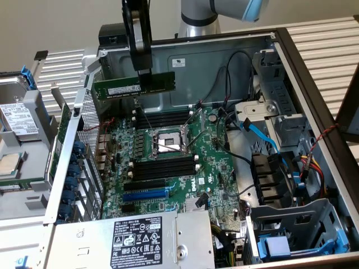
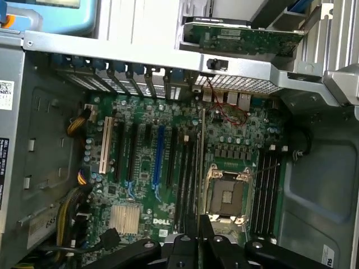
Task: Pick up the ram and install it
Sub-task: 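Pick up the ram and move it above insertion slot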
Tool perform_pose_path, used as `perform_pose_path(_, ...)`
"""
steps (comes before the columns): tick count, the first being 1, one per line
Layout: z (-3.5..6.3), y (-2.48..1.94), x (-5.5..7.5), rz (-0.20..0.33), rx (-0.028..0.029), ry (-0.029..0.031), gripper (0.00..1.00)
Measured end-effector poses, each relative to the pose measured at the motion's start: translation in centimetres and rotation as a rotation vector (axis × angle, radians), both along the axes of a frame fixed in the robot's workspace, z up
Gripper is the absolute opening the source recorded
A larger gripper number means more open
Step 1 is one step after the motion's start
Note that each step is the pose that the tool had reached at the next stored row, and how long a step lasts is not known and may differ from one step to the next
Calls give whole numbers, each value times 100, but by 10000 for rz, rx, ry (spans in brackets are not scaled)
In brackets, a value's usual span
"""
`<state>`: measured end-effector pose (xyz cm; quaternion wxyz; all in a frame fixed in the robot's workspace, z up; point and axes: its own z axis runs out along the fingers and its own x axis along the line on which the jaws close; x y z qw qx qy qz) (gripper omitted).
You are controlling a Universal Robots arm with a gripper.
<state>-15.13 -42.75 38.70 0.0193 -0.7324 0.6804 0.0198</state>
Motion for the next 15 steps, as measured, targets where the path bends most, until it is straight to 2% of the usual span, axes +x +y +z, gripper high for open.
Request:
perform_pose_path(5, -86, 6, 68, -214, 1, -1, 14)
perform_pose_path(7, -112, 24, 84, -258, -2, 1, 14)
perform_pose_path(11, -137, 93, 99, -270, -6, 0, 14)
perform_pose_path(15, -162, 182, 111, -270, -71, -1, 14)
